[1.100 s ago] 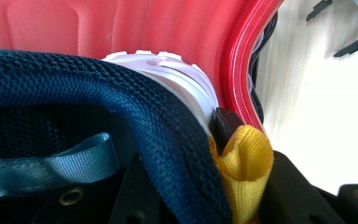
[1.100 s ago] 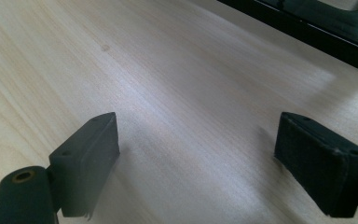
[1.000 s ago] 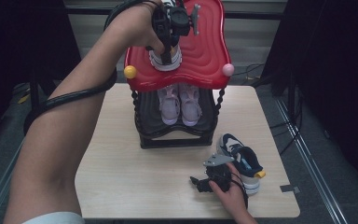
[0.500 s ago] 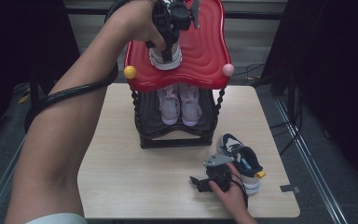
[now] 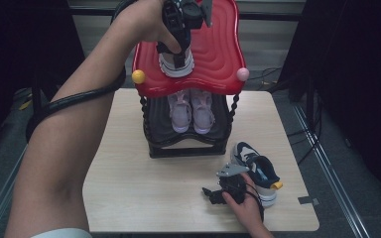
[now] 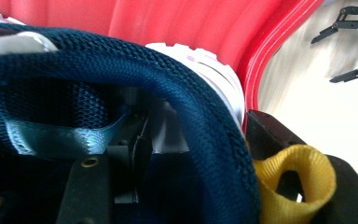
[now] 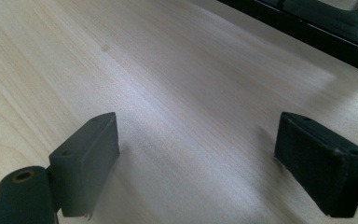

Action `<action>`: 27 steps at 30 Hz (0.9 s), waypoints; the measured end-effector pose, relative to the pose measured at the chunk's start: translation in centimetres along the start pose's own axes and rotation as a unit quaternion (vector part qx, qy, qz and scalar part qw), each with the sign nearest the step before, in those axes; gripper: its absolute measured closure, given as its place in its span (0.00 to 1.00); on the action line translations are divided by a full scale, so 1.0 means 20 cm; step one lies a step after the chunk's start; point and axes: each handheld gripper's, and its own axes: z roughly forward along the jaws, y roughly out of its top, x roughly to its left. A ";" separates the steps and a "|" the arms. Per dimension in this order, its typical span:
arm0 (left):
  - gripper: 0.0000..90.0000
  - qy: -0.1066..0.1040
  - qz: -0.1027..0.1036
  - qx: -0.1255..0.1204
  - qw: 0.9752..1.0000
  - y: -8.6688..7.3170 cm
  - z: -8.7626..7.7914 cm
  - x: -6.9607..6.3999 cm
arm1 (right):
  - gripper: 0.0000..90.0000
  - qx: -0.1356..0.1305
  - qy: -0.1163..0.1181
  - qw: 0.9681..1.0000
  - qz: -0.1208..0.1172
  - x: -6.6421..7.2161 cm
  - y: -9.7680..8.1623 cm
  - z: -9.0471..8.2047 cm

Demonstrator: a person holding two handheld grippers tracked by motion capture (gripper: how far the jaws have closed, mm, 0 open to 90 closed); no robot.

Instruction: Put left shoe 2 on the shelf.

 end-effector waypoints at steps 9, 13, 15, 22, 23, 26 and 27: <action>0.40 0.003 -0.012 0.007 1.000 -0.01 -0.02 -0.01 | 0.15 0.000 0.000 1.000 0.000 0.00 0.00 0.00; 0.37 0.005 -0.023 0.006 1.000 -0.01 -0.04 -0.01 | 0.15 0.000 0.000 1.000 0.000 0.00 0.00 0.00; 0.37 0.001 -0.025 0.009 1.000 -0.01 -0.04 -0.01 | 0.15 -0.001 0.000 1.000 -0.002 0.00 0.00 0.00; 0.36 -0.014 -0.035 0.020 0.999 -0.01 -0.05 -0.02 | 0.15 -0.001 0.000 1.000 -0.002 0.00 0.00 0.00; 0.35 -0.015 -0.035 0.021 0.999 -0.01 -0.05 -0.02 | 0.15 0.000 0.000 1.000 0.000 0.00 0.00 0.00; 0.33 -0.015 -0.035 0.020 0.999 -0.02 -0.06 -0.03 | 0.15 -0.001 0.000 1.000 -0.002 0.00 0.00 0.00; 0.32 -0.016 -0.035 0.020 0.999 -0.02 -0.06 -0.03 | 0.15 -0.001 0.000 1.000 -0.002 0.00 0.00 0.00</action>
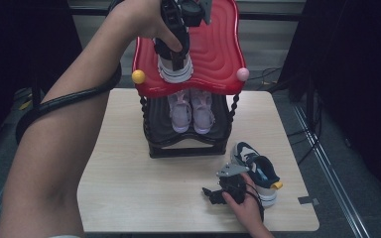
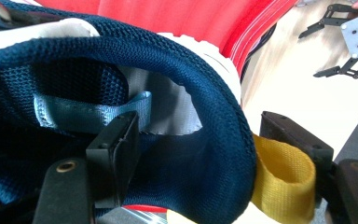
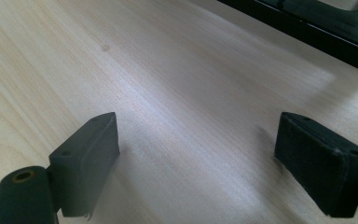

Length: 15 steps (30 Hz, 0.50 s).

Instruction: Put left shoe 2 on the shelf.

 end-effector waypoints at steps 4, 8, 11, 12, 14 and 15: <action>0.31 -0.001 -0.005 -0.001 1.000 0.00 -0.01 0.00 | 0.15 0.000 0.000 1.000 0.000 0.00 0.00 0.00; 0.29 -0.005 -0.010 -0.001 1.000 0.00 -0.03 -0.01 | 0.15 0.000 0.000 1.000 0.000 0.00 0.00 0.00; 0.29 -0.010 -0.013 -0.001 1.000 0.00 -0.04 -0.01 | 0.15 0.001 0.000 1.000 0.002 0.00 0.00 0.00; 0.29 -0.012 -0.015 -0.002 1.000 -0.01 -0.04 -0.02 | 0.15 0.001 0.000 1.000 0.003 0.00 0.00 0.00; 0.29 -0.013 -0.013 0.001 1.000 -0.01 -0.05 -0.02 | 0.15 0.000 0.000 1.000 0.001 0.00 0.00 0.00; 0.29 -0.016 -0.012 0.002 1.000 -0.01 -0.06 -0.02 | 0.15 0.001 0.000 1.000 0.002 0.00 0.00 0.00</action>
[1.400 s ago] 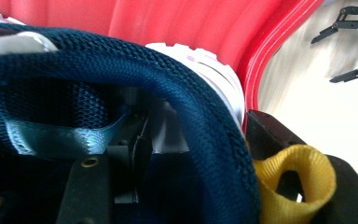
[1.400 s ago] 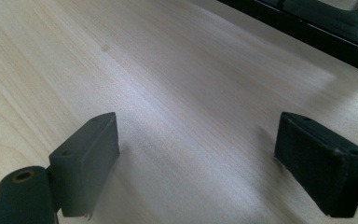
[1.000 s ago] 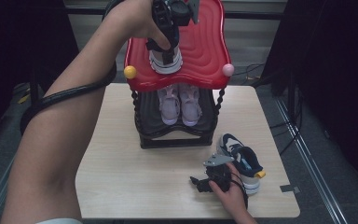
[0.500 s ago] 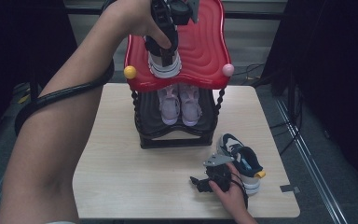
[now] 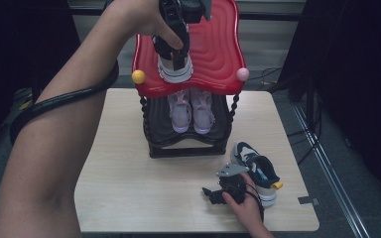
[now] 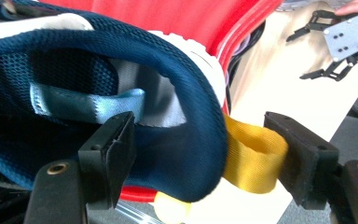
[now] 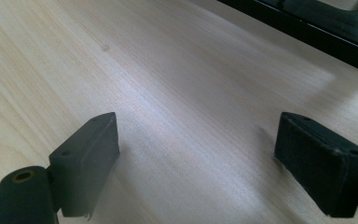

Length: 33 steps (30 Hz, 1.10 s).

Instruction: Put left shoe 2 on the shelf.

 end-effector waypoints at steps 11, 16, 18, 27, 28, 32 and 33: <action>0.27 -0.001 -0.013 -0.004 1.000 -0.04 -0.06 -0.02 | 0.15 0.000 0.000 1.000 0.001 0.00 0.00 0.00; 0.28 -0.004 -0.015 0.000 1.000 -0.06 -0.07 -0.02 | 0.15 0.001 -0.001 1.000 0.000 0.00 0.00 0.00; 0.28 -0.004 -0.015 0.008 1.000 -0.07 -0.07 -0.02 | 0.15 0.000 0.000 1.000 0.000 0.00 0.00 0.00; 0.27 -0.007 -0.029 0.010 0.999 -0.17 -0.06 -0.02 | 0.15 0.000 0.000 1.000 0.000 0.00 0.00 0.00; 0.27 -0.008 -0.032 0.012 0.999 -0.19 -0.06 -0.02 | 0.15 0.001 -0.001 1.000 0.000 0.00 0.00 0.00; 0.27 -0.008 -0.039 0.013 0.999 -0.24 -0.06 -0.01 | 0.15 0.001 -0.001 1.000 0.000 0.00 0.00 0.00; 0.27 -0.008 -0.039 0.014 0.999 -0.25 -0.06 -0.01 | 0.15 0.001 -0.001 1.000 0.000 0.00 0.00 0.00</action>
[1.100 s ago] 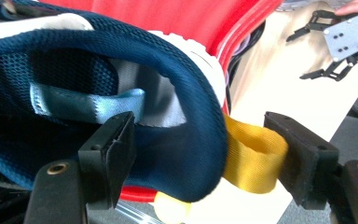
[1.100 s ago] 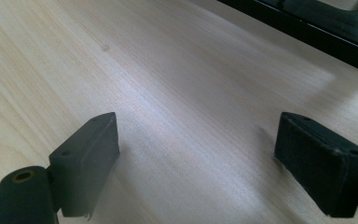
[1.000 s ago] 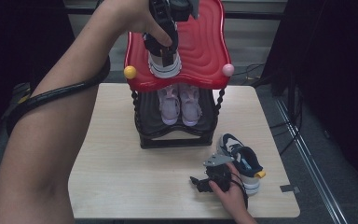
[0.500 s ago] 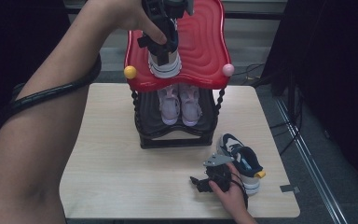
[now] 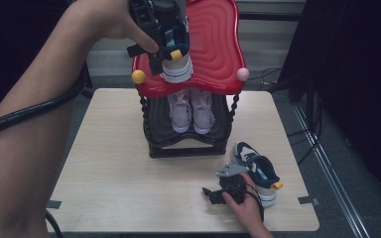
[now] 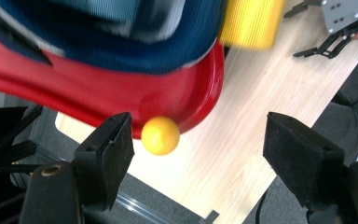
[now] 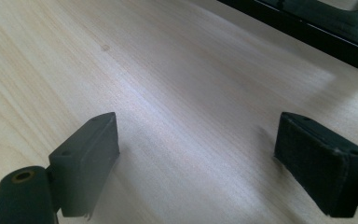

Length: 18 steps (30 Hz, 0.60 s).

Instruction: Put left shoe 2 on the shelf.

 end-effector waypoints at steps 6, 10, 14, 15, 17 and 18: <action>0.27 -0.008 -0.014 0.005 1.000 -0.08 0.04 0.01 | 0.15 0.000 0.000 1.000 0.000 0.00 0.00 0.00; 0.27 -0.012 -0.026 0.007 1.000 -0.14 0.07 0.02 | 0.15 0.000 0.000 1.000 -0.001 0.00 0.00 0.00; 0.27 -0.015 -0.027 0.011 0.999 -0.19 0.11 0.03 | 0.15 0.000 0.000 1.000 0.000 0.00 0.00 0.00; 0.26 -0.014 -0.030 0.009 0.999 -0.21 0.12 0.03 | 0.15 0.000 0.000 1.000 0.000 0.00 0.00 0.00; 0.26 -0.016 -0.033 0.008 0.999 -0.24 0.14 0.03 | 0.15 0.000 0.000 1.000 -0.001 0.00 0.00 0.00; 0.26 -0.018 -0.034 0.010 0.999 -0.25 0.15 0.03 | 0.15 0.000 0.000 1.000 0.000 0.00 0.00 0.00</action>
